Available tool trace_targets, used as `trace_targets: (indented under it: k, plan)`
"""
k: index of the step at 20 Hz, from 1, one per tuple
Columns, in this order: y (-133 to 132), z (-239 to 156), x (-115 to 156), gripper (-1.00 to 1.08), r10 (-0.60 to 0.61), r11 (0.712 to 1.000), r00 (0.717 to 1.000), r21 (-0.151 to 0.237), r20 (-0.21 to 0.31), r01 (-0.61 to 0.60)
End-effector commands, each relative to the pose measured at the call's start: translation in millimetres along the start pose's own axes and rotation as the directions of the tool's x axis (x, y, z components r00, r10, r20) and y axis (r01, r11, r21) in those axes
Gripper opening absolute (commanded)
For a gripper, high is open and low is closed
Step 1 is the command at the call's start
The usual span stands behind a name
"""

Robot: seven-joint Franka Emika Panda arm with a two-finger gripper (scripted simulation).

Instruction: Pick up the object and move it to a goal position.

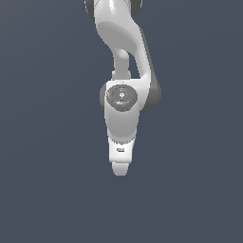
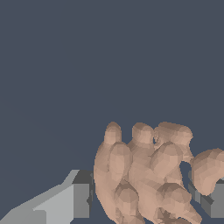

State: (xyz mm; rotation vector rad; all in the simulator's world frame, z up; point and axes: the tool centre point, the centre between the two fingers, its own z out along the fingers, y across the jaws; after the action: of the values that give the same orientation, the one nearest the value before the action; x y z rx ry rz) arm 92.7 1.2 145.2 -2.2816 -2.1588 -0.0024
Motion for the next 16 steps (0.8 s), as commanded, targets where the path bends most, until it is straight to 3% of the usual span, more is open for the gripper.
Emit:
trace_targets:
  k: [1, 16]
  plan:
    - [11, -9, 6, -1.0, 0.0, 1.0, 1.0, 0.0, 0.0, 0.0]
    - [47, -38, 23, -1.0, 0.0, 1.0, 1.0, 0.001, 0.001, 0.0]
